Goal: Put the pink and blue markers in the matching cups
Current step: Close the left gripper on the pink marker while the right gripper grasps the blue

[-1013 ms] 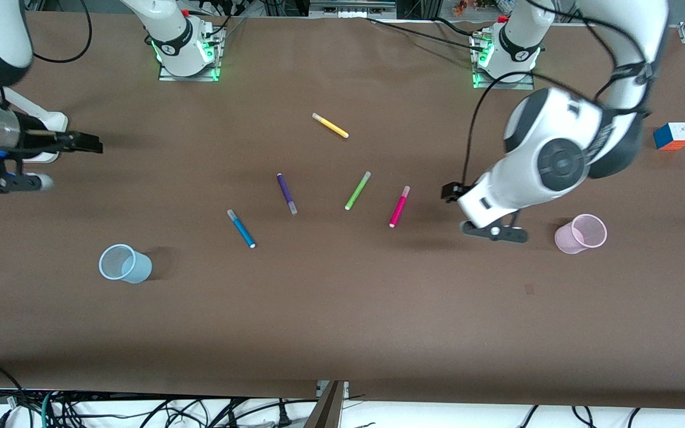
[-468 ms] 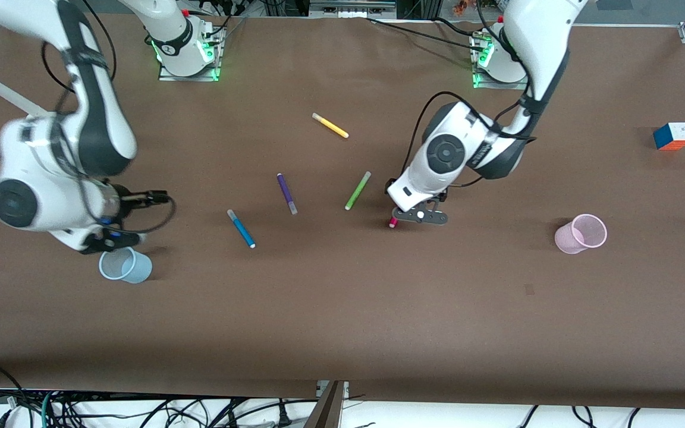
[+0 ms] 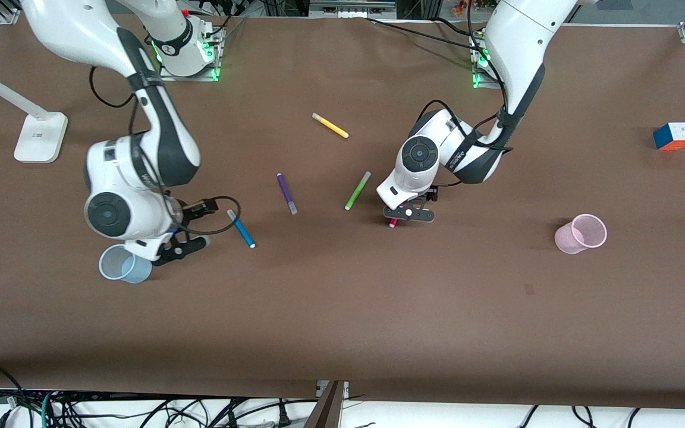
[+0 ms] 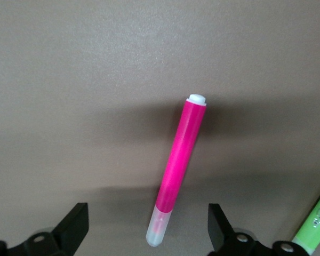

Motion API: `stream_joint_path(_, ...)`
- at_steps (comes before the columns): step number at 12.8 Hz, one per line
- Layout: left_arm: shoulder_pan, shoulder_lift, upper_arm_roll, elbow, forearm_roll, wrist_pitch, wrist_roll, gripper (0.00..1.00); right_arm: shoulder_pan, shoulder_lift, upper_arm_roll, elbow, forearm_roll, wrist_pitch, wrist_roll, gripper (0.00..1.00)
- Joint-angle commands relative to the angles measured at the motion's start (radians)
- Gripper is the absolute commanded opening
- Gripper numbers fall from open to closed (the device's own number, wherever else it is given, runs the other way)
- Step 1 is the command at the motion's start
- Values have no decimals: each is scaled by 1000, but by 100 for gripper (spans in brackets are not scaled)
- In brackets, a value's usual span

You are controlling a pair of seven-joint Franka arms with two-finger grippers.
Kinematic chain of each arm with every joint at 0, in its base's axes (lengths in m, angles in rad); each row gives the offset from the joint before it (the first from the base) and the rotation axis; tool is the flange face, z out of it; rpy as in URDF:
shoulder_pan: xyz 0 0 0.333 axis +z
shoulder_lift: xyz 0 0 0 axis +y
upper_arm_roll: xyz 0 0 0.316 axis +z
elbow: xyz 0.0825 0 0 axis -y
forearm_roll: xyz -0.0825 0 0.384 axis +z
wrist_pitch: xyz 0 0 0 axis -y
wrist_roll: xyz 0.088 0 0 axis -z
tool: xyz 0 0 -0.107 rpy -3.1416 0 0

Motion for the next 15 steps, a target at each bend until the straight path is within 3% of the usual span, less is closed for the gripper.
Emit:
stream_joint_path(1, -6, -2, 4, -20, 26, 14, -22, 80, 24, 22, -2, -36, 17, 93, -22, 100)
stream_joint_path(2, -5, 5, 3, -20, 26, 14, -23, 75, 44, 25, -2, -47, 17, 123, -20, 100)
stream_joint_path(7, -14, 22, 3, -20, 25, 14, -29, 69, 64, 60, -2, -122, 17, 305, -11, 100)
stream_joint_path(10, -20, 31, 3, -17, 25, 17, -51, 41, 78, 62, -2, -162, 17, 364, -8, 100)
stream_joint_path(12, -15, 25, 3, -17, 25, 8, -54, 1, 85, 62, -2, -193, 17, 406, -7, 100)
stream_joint_path(15, 21, -9, 1, -8, 23, -53, -35, 0, 85, 59, -2, -256, 16, 500, -10, 100)
